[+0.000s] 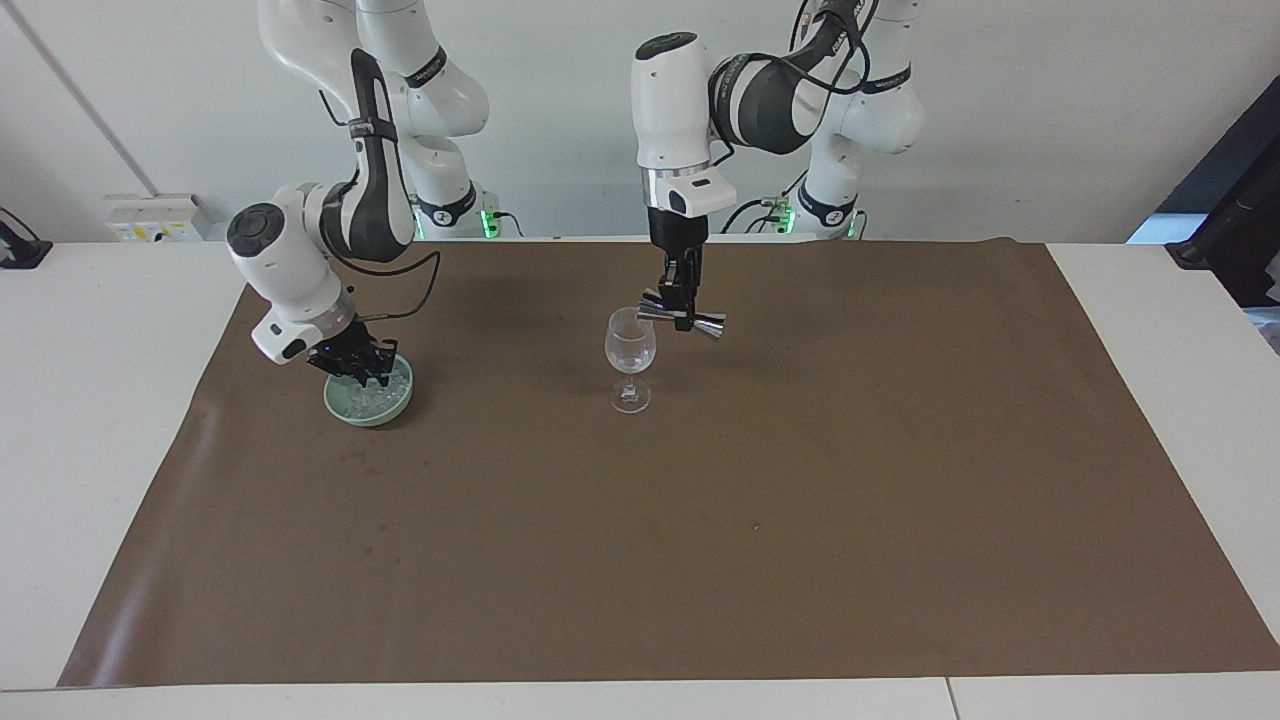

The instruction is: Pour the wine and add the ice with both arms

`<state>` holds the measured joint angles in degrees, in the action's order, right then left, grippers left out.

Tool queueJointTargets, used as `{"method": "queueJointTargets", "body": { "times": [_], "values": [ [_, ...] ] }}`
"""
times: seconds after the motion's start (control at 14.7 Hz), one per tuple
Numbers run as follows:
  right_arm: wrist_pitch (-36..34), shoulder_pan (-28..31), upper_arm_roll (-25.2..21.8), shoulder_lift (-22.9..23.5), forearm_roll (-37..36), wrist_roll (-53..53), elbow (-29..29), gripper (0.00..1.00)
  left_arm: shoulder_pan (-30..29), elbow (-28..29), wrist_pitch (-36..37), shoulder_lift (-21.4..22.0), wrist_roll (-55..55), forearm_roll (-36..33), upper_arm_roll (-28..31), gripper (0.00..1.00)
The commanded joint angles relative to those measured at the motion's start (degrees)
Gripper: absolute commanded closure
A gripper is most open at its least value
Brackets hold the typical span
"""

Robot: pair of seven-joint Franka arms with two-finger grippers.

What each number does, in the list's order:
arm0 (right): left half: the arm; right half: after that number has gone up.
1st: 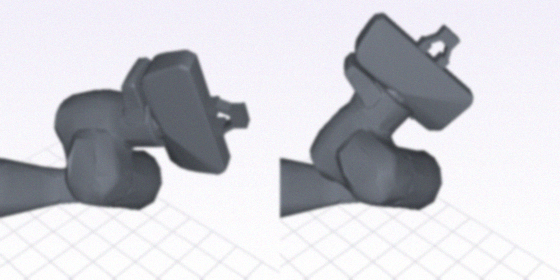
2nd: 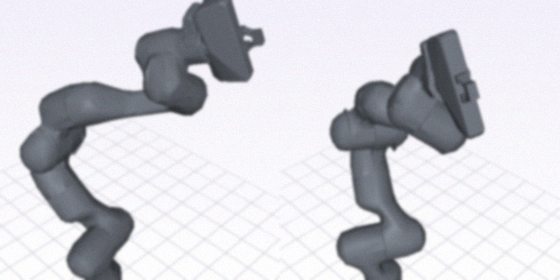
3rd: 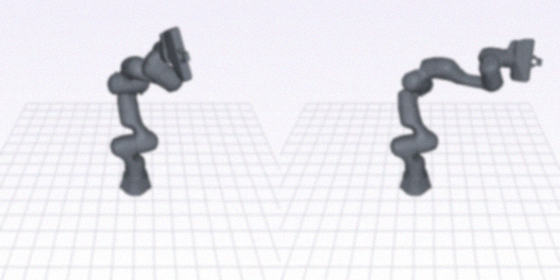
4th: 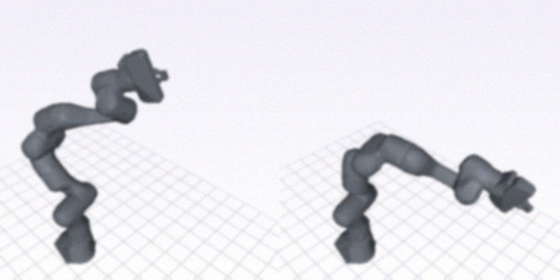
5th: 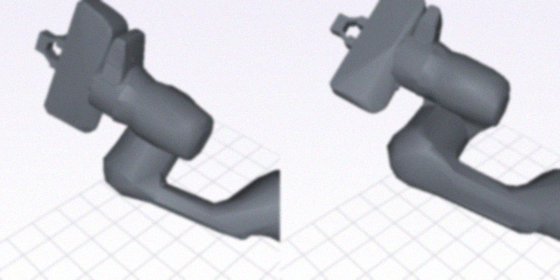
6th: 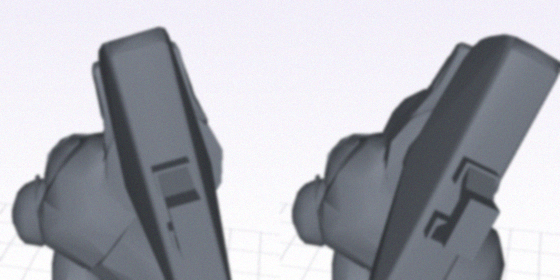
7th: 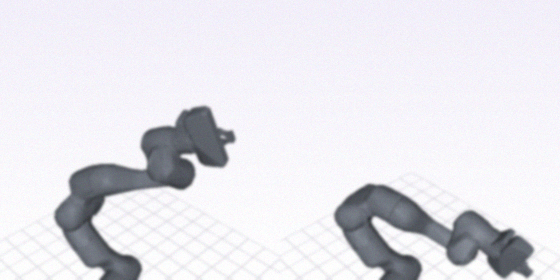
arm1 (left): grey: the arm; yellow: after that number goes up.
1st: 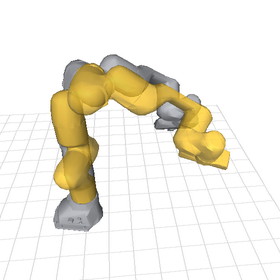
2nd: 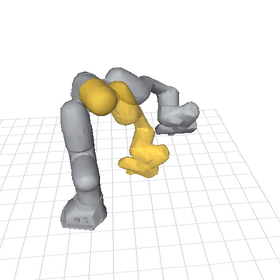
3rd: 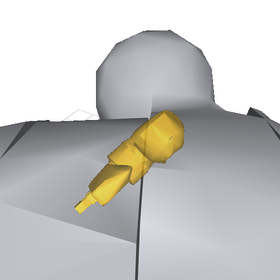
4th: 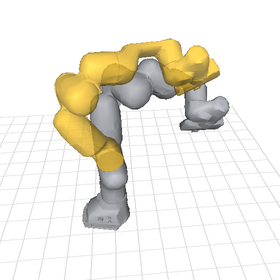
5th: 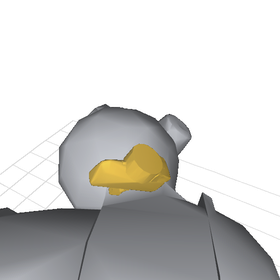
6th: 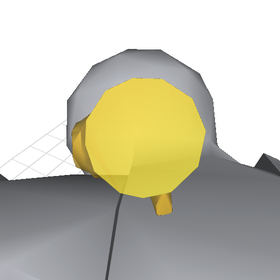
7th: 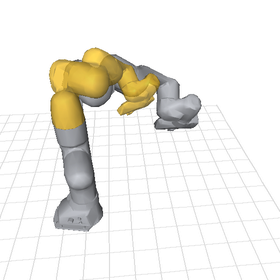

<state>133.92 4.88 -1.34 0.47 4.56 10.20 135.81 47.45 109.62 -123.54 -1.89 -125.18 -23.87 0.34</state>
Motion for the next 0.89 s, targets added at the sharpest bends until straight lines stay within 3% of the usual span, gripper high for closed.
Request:
{"method": "queueJointTargets", "body": {
  "times": [0.0, 0.34, 0.82],
  "values": [
    [0.3, 0.2, 0.3, -0.6, 0.8, -0.4, 0.5, 0.89, 1.0, -2.3, 2.3, -0.7, -1.3, -1.9, 0.3, 1.0],
    [-6.1, 0.0, 0.4, 0.5, 0.8, -0.4, -5.6, 0.89, 0.3, -7.3, 3.4, -3.6, -0.7, 2.7, -0.1, 1.0],
    [-16.7, 0.0, 1.5, -0.1, 0.7, -0.8, -13.6, 0.88, -7.3, -6.4, 3.7, -2.0, 11.1, 23.1, 0.0, 1.0]
  ]
}}
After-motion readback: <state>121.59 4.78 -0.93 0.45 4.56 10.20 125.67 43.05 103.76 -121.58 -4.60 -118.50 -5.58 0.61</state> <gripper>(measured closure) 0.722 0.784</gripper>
